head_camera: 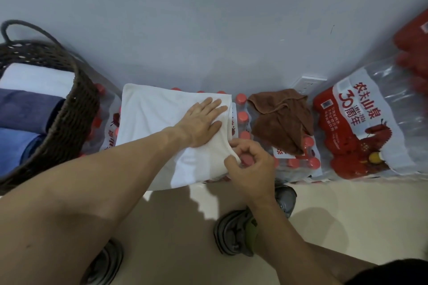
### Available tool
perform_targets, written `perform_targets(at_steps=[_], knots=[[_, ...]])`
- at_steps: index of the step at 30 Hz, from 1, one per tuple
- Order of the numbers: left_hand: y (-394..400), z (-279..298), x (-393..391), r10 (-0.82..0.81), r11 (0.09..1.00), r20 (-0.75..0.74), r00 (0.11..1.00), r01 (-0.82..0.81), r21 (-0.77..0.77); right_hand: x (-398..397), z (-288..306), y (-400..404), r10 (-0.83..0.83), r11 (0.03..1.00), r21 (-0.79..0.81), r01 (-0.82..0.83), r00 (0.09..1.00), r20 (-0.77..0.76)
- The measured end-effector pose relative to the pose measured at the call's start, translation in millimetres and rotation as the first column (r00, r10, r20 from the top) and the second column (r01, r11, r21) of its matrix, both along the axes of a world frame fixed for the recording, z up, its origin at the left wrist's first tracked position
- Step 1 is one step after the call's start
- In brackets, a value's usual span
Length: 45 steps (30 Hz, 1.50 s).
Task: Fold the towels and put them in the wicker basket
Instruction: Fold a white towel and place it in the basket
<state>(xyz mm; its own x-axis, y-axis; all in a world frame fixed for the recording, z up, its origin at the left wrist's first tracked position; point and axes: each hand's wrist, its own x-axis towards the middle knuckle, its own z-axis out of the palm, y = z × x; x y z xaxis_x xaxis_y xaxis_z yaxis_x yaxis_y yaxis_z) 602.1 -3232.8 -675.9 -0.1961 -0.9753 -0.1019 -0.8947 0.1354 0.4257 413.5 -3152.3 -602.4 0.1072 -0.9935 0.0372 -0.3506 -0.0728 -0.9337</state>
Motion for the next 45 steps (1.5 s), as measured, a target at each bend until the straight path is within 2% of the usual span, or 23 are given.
perform_targets(at_steps=[11,17,19,23,25,27,29,32,34,36,38,40,42,45], knots=[[1.3,-3.2,1.7,-0.015,1.0,0.034,0.999,0.016,-0.02,-11.7,-3.5,12.8,0.043,0.97,0.241,-0.027,0.997,-0.061],[0.9,-7.1,1.5,-0.022,0.999,0.057,0.998,0.025,-0.044,-46.1,-25.4,24.1,0.229,0.854,0.518,-0.052,0.931,-0.284],[1.3,-5.9,0.4,-0.021,0.999,0.075,0.997,0.024,-0.042,-49.2,-33.6,25.0,0.189,0.825,0.565,-0.018,0.951,-0.245],[4.7,16.4,0.0,-0.046,0.999,0.135,0.99,0.043,0.025,-40.0,-46.8,28.0,-0.006,0.803,0.589,0.087,0.99,-0.139],[19.1,35.6,4.8,0.033,0.996,0.055,0.998,-0.029,-0.079,-34.7,-50.6,27.9,-0.087,0.775,0.618,0.129,0.991,-0.098],[48.2,51.1,11.3,0.174,0.94,-0.128,0.976,-0.203,-0.274,-30.6,-52.9,26.3,-0.088,0.74,0.662,0.116,0.993,-0.075],[87.9,56.8,17.3,0.386,0.808,-0.262,0.884,-0.461,-0.366,-27.4,-52.1,24.5,-0.05,0.713,0.699,0.058,0.998,-0.032],[147.7,49.8,30.8,0.668,0.585,-0.316,0.674,-0.738,-0.337,-23.3,-49.0,18.5,0.01,0.707,0.707,0.013,1.0,-0.028],[182.0,37.0,42.5,0.79,0.454,-0.341,0.51,-0.86,-0.233,-21.5,-47.8,15.6,-0.002,0.718,0.696,0.029,0.999,-0.04],[209.7,24.6,52.3,0.861,0.36,-0.382,0.335,-0.933,-0.006,-20.9,-46.8,15.6,-0.059,0.739,0.669,0.082,0.997,-0.057],[225.8,13.8,58.6,0.886,0.313,-0.435,0.164,-0.901,0.299,-21.5,-44.9,17.4,-0.103,0.764,0.633,0.129,0.992,-0.078],[230.1,4.7,65.4,0.882,0.301,-0.47,0.028,-0.8,0.518,-20.9,-42.6,20.6,-0.129,0.749,0.653,0.111,0.991,-0.021],[228.2,2.2,70.2,0.869,0.301,-0.491,-0.065,-0.718,0.628,-19.1,-39.6,25.1,-0.166,0.704,0.707,0.065,0.983,0.075],[225.2,4.2,74.9,0.829,0.314,-0.522,-0.201,-0.606,0.731,-17.7,-34.0,31.8,-0.193,0.686,0.726,0.045,0.973,0.123]])
